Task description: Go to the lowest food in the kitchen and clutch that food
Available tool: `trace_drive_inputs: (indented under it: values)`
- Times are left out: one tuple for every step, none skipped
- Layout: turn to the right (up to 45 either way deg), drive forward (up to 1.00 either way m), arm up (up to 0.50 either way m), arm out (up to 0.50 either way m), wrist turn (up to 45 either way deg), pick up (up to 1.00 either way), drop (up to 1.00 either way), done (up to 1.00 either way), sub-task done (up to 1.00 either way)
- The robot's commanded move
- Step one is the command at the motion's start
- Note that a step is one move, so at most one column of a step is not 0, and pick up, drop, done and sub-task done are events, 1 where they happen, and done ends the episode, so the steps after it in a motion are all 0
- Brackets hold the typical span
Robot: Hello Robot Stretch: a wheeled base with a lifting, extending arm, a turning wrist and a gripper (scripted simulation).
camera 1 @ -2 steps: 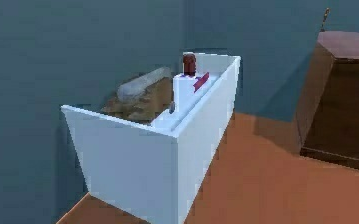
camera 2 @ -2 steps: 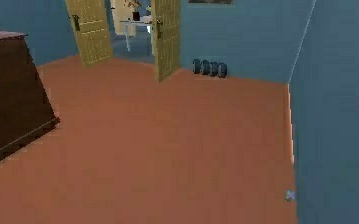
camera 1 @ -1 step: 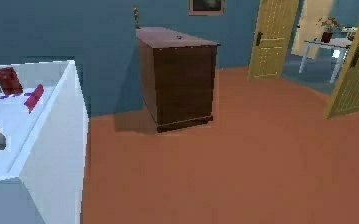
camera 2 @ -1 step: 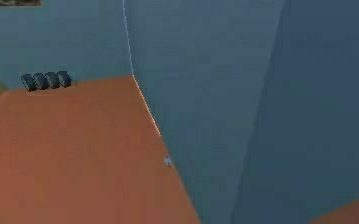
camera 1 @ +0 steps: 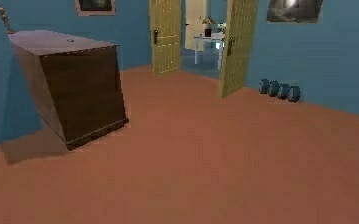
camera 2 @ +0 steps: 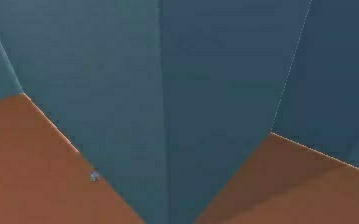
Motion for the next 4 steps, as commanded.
trace_drive_inputs:
  values:
    - [0.0, 1.00, 0.00, 0.00, 0.0, 0.00, 0.00, 0.00, 0.00]
    - [3.0, 0.00, 0.00, 0.00, 0.0, 0.00, 0.00, 0.00, 0.00]
    - [0.0, 1.00, 0.00, 0.00, 0.0, 0.00, 0.00, 0.00, 0.00]
    - [0.0, 1.00, 0.00, 0.00, 0.0, 0.00, 0.00, 0.00, 0.00]
